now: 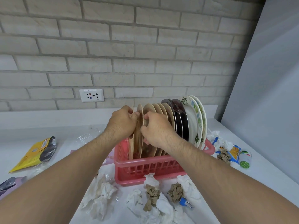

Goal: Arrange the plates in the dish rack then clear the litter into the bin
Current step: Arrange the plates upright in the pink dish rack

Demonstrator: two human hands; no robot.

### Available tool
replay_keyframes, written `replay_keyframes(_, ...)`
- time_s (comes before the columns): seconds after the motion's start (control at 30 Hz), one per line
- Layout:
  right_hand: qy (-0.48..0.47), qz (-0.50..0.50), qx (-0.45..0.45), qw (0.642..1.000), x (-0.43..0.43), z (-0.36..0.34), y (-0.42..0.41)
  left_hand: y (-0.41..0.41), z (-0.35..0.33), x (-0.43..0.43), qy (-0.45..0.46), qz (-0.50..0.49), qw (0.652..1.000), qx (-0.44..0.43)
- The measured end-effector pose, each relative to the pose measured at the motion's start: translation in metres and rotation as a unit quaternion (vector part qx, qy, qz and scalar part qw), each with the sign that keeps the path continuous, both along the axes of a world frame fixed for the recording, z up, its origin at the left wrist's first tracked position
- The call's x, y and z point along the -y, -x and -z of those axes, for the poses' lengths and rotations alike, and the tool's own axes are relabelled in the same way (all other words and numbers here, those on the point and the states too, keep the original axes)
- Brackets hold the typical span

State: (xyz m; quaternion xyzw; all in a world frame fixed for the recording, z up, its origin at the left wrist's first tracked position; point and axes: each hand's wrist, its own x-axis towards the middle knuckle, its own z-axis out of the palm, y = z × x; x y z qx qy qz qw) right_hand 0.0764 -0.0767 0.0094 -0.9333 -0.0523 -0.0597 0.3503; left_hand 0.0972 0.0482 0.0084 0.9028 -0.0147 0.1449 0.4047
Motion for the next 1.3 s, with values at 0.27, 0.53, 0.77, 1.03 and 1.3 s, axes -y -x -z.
replay_keyframes(0.27,0.019,-0.021,-0.002,1.0,0.003,0.001,0.006,0.004,0.002,0.0,0.022,0.004,1.0,-0.01)
replay_keyframes(0.53,0.03,-0.024,-0.001,0.999,0.007,0.002,0.008,0.009,0.002,0.004,0.044,0.005,0.999,-0.017)
replay_keyframes(0.77,0.032,-0.028,0.0,0.999,0.012,-0.004,0.013,0.011,0.003,0.005,0.041,0.001,0.999,-0.032)
replay_keyframes(1.03,0.024,-0.017,0.043,0.999,0.03,-0.01,0.019,0.021,-0.006,0.006,-0.055,-0.052,0.987,0.143)
replay_keyframes(1.3,-0.019,0.003,0.089,0.996,0.089,-0.009,0.049,0.051,-0.016,0.047,-0.04,0.12,0.975,0.181)
